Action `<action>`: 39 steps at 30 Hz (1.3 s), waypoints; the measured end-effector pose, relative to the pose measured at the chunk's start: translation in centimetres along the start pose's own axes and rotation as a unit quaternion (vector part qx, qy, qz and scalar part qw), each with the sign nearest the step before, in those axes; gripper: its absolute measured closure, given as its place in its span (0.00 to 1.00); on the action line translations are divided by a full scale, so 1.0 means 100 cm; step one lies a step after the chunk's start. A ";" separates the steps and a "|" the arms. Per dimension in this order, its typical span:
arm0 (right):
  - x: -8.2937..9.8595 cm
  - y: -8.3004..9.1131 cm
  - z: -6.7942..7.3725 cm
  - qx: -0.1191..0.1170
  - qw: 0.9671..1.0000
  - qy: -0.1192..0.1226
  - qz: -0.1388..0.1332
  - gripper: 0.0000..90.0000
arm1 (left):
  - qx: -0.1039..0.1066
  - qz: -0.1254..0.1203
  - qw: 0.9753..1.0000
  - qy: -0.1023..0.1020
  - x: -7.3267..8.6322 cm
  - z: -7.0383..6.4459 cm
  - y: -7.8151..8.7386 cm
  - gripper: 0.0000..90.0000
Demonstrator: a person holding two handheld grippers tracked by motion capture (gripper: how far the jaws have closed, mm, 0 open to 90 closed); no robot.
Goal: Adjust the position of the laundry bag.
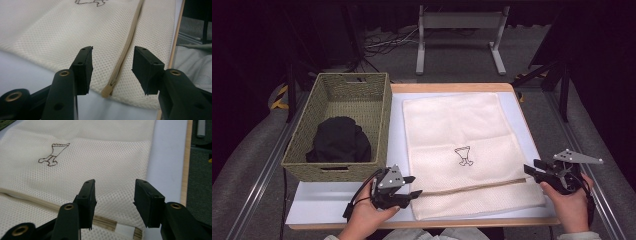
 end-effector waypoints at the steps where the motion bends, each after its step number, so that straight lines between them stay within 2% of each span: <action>1: 0.000 -0.001 0.001 -0.003 1.000 0.001 0.001 0.58 | 0.003 0.005 1.000 -0.005 -0.001 -0.001 -0.004 0.56; 8: -0.002 -0.004 0.007 -0.025 1.000 0.011 0.003 0.57 | 0.023 0.030 0.999 -0.012 -0.002 -0.004 -0.029 0.55; 15: -0.003 -0.006 0.010 -0.048 0.999 0.012 0.008 0.56 | 0.024 0.051 0.998 -0.017 0.003 -0.002 -0.042 0.55; 19: -0.004 -0.007 0.013 -0.059 0.998 0.014 0.008 0.56 | 0.014 0.061 0.998 -0.020 0.006 0.000 -0.043 0.62; 20: -0.004 -0.007 0.013 -0.062 0.998 0.015 0.008 0.56 | 0.007 0.069 0.997 -0.033 0.007 0.001 -0.043 0.62; 22: -0.004 -0.008 0.016 -0.071 0.997 0.015 0.009 0.56 | 0.008 0.069 0.997 -0.039 0.009 0.001 -0.044 0.69; 23: -0.005 -0.008 0.016 -0.074 0.997 0.016 0.009 0.56 | 0.010 0.070 0.997 -0.045 0.009 0.001 -0.044 0.69; 24: -0.005 -0.009 0.017 -0.080 0.997 0.018 0.008 0.56 | 0.017 0.071 0.996 -0.057 0.009 -0.001 -0.045 0.76; 27: -0.005 -0.009 0.018 -0.083 0.996 0.017 0.009 0.56 | 0.021 0.070 0.996 -0.058 0.009 -0.001 -0.045 0.86; 29: -0.006 -0.009 0.018 -0.086 0.996 0.018 0.006 0.56 | 0.029 0.066 0.996 -0.043 0.010 0.003 -0.045 0.89; 31: -0.006 -0.009 0.018 -0.087 0.996 0.018 0.007 0.56 | 0.028 0.065 0.997 -0.040 0.010 0.004 -0.045 0.93; 33: -0.006 -0.009 0.018 -0.087 0.996 0.018 0.007 0.56 | 0.023 0.068 0.997 -0.042 0.009 0.004 -0.045 0.95; 35: -0.006 -0.009 0.018 -0.089 0.996 0.017 0.008 0.56 | 0.003 0.080 0.995 -0.052 0.005 -0.001 -0.045 0.96; 36: -0.006 -0.010 0.019 -0.089 0.996 0.017 0.007 0.56 | 0.003 0.080 0.995 -0.052 0.005 -0.001 -0.045 0.97; 37: -0.006 -0.010 0.019 -0.089 0.996 0.018 0.007 0.56 | -0.012 0.088 0.994 -0.060 0.003 -0.002 -0.043 0.97; 39: -0.007 -0.010 0.020 -0.090 0.996 0.019 0.007 0.56 | -0.022 0.089 0.994 -0.059 0.002 0.002 -0.038 0.97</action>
Point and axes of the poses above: each handheld gripper's, and its own axes: y roughly backward along the jaws, x roughly out of its underside, z roughly to its left, the point moved 2 cm from there along -y, roughly forward along the jaws, and after that the axes turned 4 degrees about -x, right-handed, at the moved point
